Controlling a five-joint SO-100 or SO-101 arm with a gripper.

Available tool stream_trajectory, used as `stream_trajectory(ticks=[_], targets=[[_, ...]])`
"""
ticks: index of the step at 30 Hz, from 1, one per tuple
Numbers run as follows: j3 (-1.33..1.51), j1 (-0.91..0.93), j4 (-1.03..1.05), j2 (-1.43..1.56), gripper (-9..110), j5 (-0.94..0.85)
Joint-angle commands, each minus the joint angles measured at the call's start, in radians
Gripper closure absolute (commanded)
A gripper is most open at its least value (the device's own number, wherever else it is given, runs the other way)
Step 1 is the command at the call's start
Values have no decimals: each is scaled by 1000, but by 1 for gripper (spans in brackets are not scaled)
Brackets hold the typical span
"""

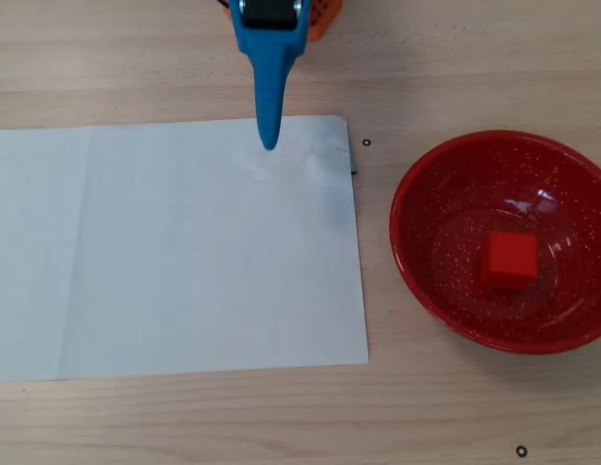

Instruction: Grasp the red cube and put it in the red bowl

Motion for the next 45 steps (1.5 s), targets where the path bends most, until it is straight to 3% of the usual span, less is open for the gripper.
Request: stream_trajectory(ticks=[1, 15, 45], targets=[[15, 25, 54, 15, 101, -48], [15, 35, 353, 15, 101, -158], [15, 38, 365, 12, 101, -184]])
